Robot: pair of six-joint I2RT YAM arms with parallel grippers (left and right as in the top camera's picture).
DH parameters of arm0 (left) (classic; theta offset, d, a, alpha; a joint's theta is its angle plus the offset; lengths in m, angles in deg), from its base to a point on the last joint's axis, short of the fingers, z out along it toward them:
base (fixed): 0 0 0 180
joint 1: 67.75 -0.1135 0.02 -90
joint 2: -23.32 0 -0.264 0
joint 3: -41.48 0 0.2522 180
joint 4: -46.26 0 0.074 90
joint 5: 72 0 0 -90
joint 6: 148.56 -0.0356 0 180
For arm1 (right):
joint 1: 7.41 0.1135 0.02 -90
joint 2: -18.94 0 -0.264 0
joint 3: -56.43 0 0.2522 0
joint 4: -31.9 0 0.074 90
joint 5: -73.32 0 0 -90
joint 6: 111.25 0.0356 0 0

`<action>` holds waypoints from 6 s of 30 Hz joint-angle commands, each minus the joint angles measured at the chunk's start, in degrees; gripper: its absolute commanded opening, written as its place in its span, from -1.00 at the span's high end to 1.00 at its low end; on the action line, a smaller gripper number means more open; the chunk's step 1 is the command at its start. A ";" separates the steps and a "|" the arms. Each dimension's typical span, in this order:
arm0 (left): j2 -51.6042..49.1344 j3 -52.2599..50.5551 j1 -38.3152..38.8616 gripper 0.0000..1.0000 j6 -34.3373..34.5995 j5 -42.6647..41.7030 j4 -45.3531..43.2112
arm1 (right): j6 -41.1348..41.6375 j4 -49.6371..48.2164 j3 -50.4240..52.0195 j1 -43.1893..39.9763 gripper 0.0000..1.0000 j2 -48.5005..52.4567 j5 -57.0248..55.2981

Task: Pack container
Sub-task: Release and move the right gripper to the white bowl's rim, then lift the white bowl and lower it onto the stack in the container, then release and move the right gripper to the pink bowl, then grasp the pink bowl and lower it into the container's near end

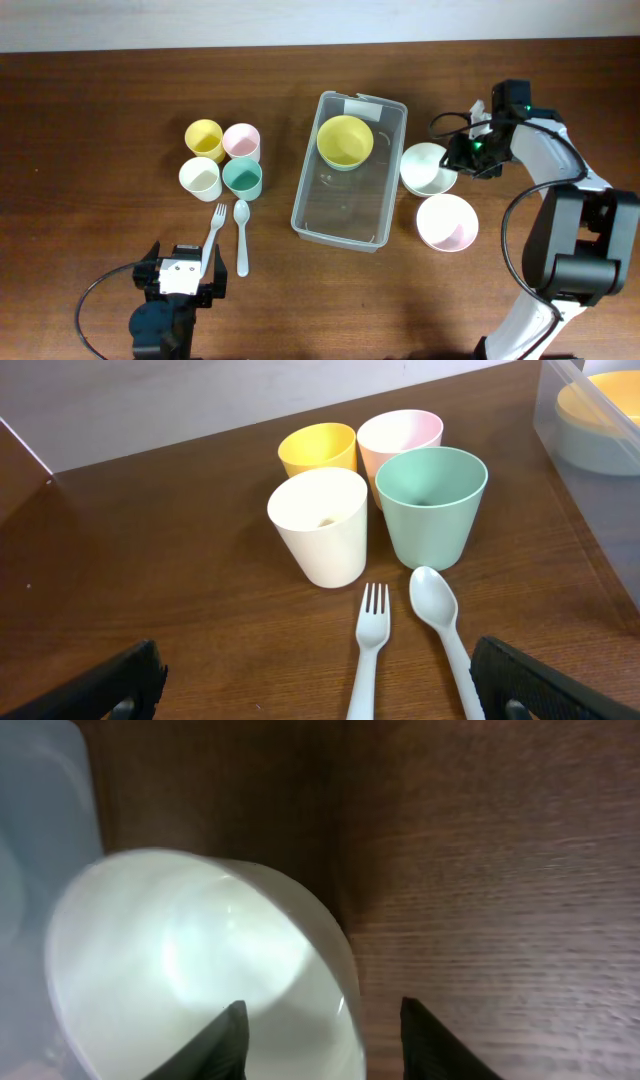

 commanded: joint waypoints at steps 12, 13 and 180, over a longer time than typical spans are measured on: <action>0.39 -0.48 0.00 -1.00 0.94 -0.63 -0.13 | 2.67 -4.26 1.16 0.11 0.92 1.36 1.81; 0.39 -0.48 0.00 -1.00 0.94 -0.63 -0.13 | 2.64 -4.24 1.16 0.11 0.92 1.36 1.81; 0.39 -0.48 0.00 -1.00 0.94 -0.63 -0.13 | 7.37 -5.11 -12.57 25.09 0.32 -6.62 -1.70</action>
